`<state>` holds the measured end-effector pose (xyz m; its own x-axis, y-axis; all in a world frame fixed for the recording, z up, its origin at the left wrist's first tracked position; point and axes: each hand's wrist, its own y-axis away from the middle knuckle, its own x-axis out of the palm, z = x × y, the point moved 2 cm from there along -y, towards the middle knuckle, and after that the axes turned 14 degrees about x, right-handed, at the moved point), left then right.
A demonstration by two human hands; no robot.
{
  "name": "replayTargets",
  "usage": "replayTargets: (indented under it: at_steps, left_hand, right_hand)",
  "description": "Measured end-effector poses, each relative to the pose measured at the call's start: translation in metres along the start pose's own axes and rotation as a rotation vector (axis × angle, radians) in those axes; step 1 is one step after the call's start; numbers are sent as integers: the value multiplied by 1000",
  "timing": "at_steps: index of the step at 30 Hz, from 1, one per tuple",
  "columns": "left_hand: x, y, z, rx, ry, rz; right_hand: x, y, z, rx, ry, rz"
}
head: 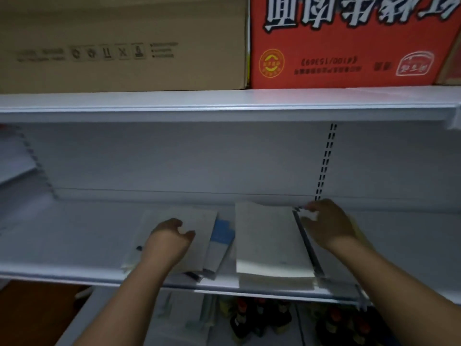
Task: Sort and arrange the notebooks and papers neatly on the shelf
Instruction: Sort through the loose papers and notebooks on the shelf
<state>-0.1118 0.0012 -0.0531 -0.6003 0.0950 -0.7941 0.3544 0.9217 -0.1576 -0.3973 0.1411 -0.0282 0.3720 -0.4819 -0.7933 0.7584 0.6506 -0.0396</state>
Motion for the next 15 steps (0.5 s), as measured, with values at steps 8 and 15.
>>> replayTargets:
  at_steps: [8, 15]
  left_hand:
    - [-20, 33, 65, -71, -319, 73]
    - [-54, 53, 108, -397, 350, -42]
  right_hand:
    - [113, 45, 149, -379, 320, 499]
    - [156, 39, 145, -235, 635, 568]
